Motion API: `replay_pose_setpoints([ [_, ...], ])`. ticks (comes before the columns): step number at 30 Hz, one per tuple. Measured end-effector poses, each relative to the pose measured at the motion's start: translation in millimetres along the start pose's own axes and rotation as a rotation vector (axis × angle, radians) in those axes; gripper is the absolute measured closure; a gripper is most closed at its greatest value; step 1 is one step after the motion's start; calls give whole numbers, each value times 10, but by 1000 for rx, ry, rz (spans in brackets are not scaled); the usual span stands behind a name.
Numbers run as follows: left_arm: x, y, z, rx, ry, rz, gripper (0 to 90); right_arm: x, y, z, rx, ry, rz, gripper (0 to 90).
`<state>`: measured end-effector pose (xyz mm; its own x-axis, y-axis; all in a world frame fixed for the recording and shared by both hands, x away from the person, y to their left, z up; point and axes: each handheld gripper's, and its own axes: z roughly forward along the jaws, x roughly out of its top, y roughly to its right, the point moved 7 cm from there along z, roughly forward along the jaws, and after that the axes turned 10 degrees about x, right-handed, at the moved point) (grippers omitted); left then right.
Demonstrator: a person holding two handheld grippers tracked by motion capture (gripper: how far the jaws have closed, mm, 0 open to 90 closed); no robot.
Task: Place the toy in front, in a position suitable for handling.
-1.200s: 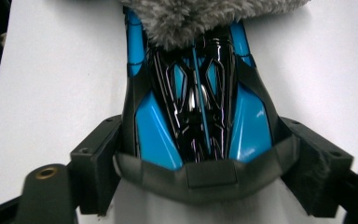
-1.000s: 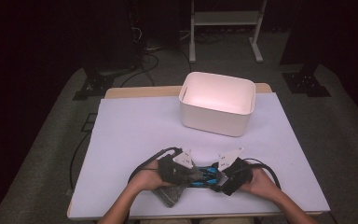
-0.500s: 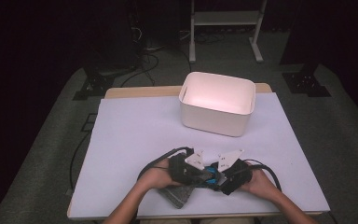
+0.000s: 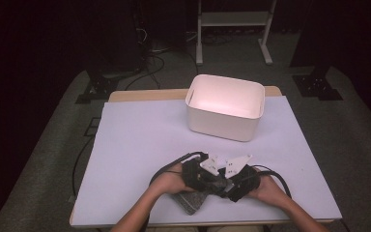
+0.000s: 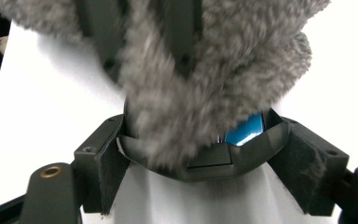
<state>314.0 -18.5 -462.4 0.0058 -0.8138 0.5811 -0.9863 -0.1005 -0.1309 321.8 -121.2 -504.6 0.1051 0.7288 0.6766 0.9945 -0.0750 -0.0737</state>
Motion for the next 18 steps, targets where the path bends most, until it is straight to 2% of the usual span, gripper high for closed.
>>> replay_pose_setpoints([
  [4, 21, -11, -7, 11, -4, 7, 777, 1, 7, 7, 4, 2, 1, 223],
  [8, 188, 51, 136, -29, 27, 25, 776, 8, 6, 21, 0, 5, -3, 223],
  [9, 188, 51, 136, -29, 27, 25, 773, 8, 6, 21, 0, 5, -3, 223],
  [11, 229, 59, 195, -40, 40, 13, 773, 6, 4, 17, 4, 2, -3, 223],
  [12, 231, 32, 200, -35, 39, 9, 774, 0, 15, 16, -9, -5, -18, 223],
  [17, 168, -25, 150, -30, 49, -21, 777, -7, 20, 17, -8, -12, -18, 220],
  [18, 152, -75, 112, -12, 59, -36, 777, -5, 11, 19, -3, -8, -10, 220],
])
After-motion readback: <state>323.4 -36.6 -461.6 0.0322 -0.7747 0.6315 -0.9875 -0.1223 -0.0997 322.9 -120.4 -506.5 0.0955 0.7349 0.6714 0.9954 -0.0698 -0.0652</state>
